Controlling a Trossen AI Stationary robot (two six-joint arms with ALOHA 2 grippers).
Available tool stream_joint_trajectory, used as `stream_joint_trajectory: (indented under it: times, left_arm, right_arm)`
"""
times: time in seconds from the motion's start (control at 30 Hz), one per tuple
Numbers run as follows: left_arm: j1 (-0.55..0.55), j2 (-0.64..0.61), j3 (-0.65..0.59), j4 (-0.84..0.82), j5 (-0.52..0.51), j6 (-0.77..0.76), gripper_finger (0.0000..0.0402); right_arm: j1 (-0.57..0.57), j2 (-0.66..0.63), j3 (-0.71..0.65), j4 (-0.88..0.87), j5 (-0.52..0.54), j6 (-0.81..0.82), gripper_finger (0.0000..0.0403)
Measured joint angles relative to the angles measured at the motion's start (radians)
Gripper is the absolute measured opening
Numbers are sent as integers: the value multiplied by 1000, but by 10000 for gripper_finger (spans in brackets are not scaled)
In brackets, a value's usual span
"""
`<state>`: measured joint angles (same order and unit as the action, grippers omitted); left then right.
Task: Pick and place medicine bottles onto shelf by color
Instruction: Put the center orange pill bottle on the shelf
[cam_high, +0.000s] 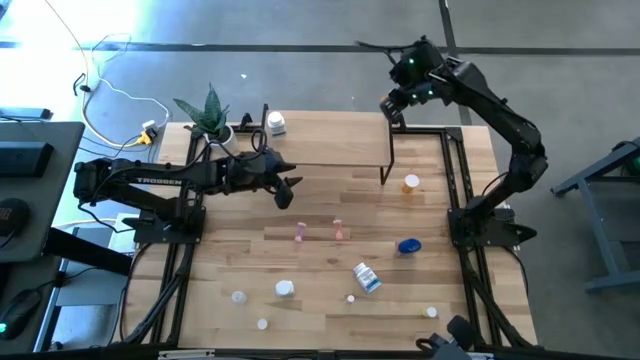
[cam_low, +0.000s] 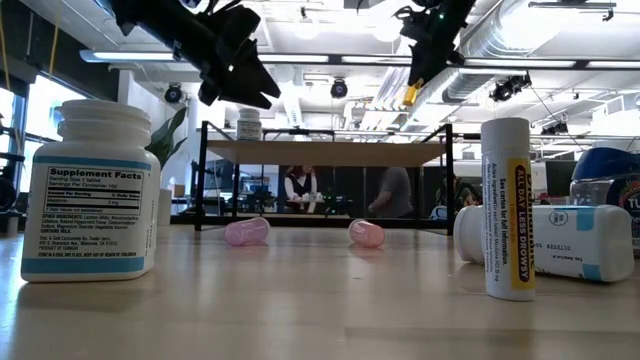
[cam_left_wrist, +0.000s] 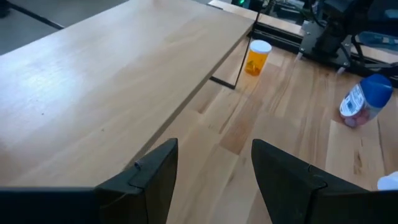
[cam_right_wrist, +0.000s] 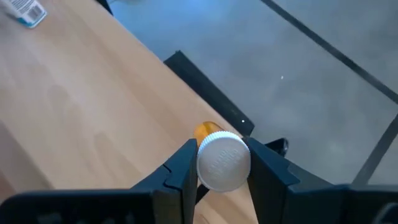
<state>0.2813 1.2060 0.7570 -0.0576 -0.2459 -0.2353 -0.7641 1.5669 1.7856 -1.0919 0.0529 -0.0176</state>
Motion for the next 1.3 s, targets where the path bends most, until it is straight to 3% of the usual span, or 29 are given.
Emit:
stream_joint_trajectory:
  times: [0.27, 0.77, 1.3]
  left_arm:
    - [0, 0, 0, -7, 0, 2, 195]
    - [0, 0, 0, -6, 0, 3, 195]
    - [0, 0, 0, -6, 0, 3, 195]
  right_arm:
    - [20, 72, 1, 9, -20, -7, 99]
    - [19, 205, 1, -142, -42, -14, 99]
    - [19, 228, 0, -145, -30, -62, 99]
